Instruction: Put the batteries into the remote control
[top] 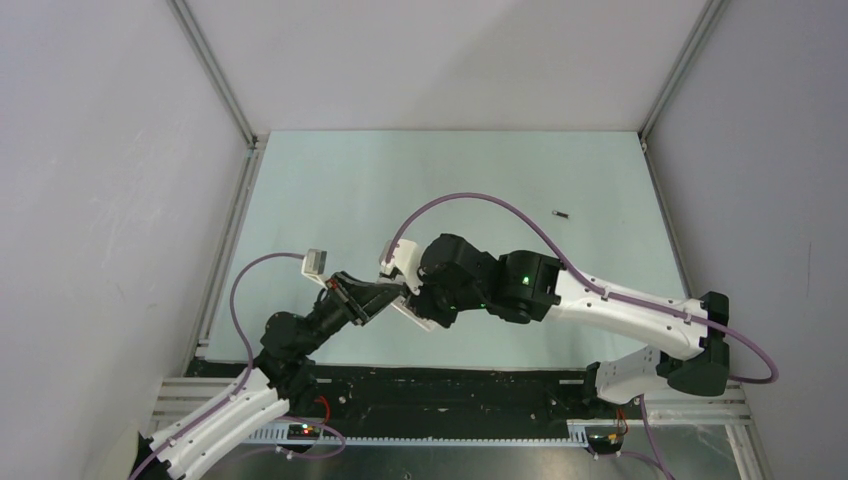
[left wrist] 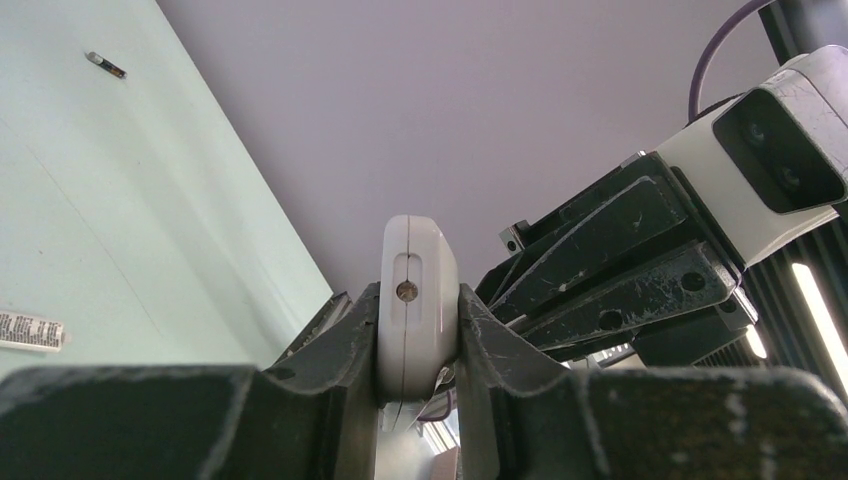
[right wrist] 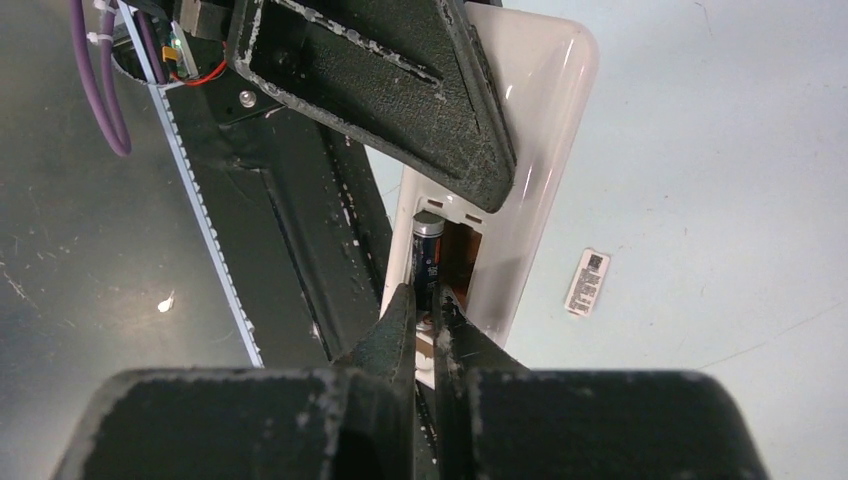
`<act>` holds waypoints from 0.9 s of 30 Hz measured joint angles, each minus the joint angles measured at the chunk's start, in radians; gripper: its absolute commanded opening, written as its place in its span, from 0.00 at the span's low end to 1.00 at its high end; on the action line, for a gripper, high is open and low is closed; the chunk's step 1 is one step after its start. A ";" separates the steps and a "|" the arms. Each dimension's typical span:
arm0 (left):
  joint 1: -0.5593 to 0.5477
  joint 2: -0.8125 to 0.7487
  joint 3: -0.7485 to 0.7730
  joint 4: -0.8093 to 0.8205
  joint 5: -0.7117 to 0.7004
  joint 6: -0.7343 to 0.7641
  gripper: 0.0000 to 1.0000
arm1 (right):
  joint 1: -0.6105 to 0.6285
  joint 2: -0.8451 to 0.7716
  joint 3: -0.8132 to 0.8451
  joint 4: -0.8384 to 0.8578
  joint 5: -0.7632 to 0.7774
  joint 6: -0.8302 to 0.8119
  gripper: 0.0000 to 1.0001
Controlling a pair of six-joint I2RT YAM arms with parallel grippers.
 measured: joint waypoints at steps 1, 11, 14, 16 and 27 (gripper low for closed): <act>0.000 0.000 0.000 0.000 0.000 0.000 0.00 | 0.000 0.000 0.000 0.001 -0.002 0.001 0.09; 0.000 0.000 0.002 0.000 0.001 -0.008 0.00 | 0.000 0.000 0.000 0.006 -0.013 0.007 0.19; -0.001 0.000 0.002 0.000 0.003 -0.016 0.00 | 0.000 0.000 0.000 0.028 -0.013 0.007 0.22; -0.003 -0.001 0.004 0.004 0.004 -0.027 0.00 | 0.002 0.001 -0.001 0.048 -0.016 0.009 0.24; -0.004 -0.003 0.016 0.016 0.000 -0.043 0.00 | 0.009 -0.002 -0.005 0.104 -0.003 0.019 0.03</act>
